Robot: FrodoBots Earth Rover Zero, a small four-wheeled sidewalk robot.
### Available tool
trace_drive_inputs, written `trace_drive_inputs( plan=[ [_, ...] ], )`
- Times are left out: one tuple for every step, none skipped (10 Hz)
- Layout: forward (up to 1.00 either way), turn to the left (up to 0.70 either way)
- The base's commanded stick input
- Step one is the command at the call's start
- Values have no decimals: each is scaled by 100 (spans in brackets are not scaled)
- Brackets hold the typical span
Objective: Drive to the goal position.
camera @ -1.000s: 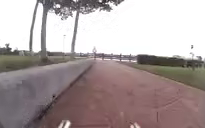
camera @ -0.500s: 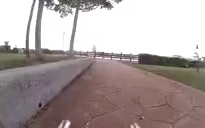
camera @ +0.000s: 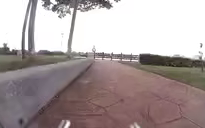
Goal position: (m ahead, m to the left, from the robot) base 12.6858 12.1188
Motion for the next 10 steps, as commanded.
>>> trace_drive_inputs(
  plan=[
    [70, 7],
    [70, 7],
    [70, 7],
    [70, 7],
    [70, 7],
    [70, 7],
    [70, 7],
    [70, 7],
    [70, 7],
    [70, 7]
  ],
)
